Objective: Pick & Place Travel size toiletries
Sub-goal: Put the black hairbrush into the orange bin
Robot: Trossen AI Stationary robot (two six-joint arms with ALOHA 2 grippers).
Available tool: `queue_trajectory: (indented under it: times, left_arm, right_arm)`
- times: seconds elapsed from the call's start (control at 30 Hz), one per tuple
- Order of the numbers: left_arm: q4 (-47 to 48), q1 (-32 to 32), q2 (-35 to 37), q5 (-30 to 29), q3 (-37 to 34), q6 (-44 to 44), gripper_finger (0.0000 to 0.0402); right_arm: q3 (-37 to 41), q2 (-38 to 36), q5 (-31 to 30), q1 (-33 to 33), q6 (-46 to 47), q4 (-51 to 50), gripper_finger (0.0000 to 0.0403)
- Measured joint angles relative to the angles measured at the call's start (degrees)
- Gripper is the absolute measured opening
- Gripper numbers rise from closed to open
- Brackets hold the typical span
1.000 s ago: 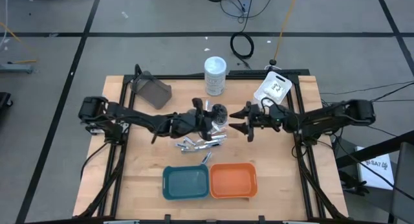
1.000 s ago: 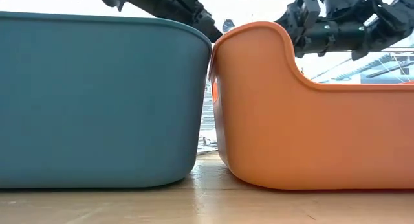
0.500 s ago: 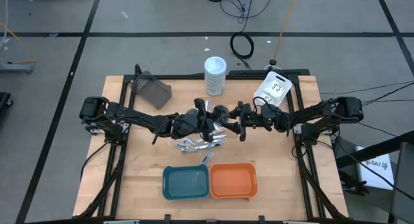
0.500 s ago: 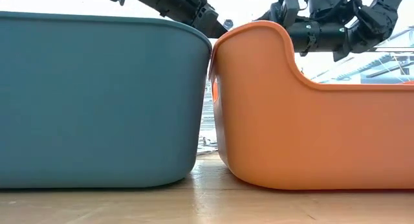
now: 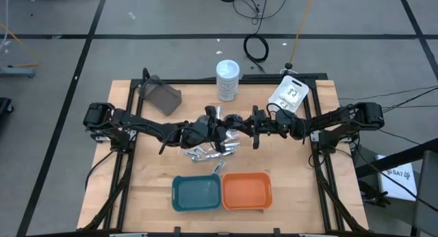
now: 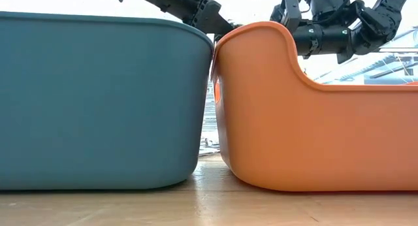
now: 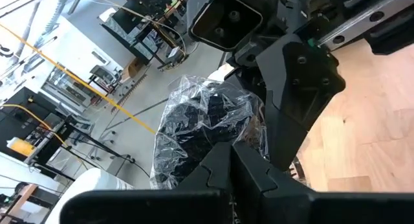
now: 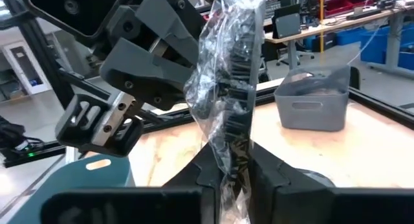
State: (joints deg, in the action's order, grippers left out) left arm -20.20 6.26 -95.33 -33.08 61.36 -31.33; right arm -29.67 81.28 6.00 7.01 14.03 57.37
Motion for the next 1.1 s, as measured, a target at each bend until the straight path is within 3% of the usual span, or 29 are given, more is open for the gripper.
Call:
queue_trajectory:
  times: [0.1, 0.27, 0.47, 0.63, 0.8, 1.0, 1.1]
  left_arm:
    - [-0.31, 0.31, -0.11, -0.09, -0.02, 1.82, 0.0015]
    - [-1.2, 0.11, 0.49, 1.63, -0.04, 14.26, 0.0054]
    - [0.83, 0.32, 3.56, 4.23, -0.11, 20.86, 0.0175]
    - [6.85, 1.83, 10.32, 4.43, -0.09, 23.68, 0.0276]
    - [20.1, 2.3, 18.01, 1.63, -0.04, 29.66, 0.0323]
    - [32.27, 1.74, 22.03, -2.47, -0.07, 37.97, 0.0327]
    - [34.8, 1.48, 22.04, -4.77, -0.38, 39.22, 0.0318]
  right_arm:
    - [0.0, 0.0, 0.0, 0.27, -0.23, -0.59, 0.0021]
    - [-0.07, -0.13, 0.22, 1.19, -0.37, -0.29, 0.0021]
    - [-0.07, -0.11, 0.17, 2.67, -0.43, -2.29, 0.0021]
    - [-0.07, -0.07, 0.43, 3.14, -0.43, -4.47, 0.0021]
    - [-0.04, -0.07, 10.21, 2.65, -2.38, -3.39, 0.0021]
    - [-0.04, -2.55, 27.87, -2.18, -2.67, -4.94, 0.0021]
    - [-1.52, -4.61, 28.47, -7.17, -3.47, -11.69, 0.0023]
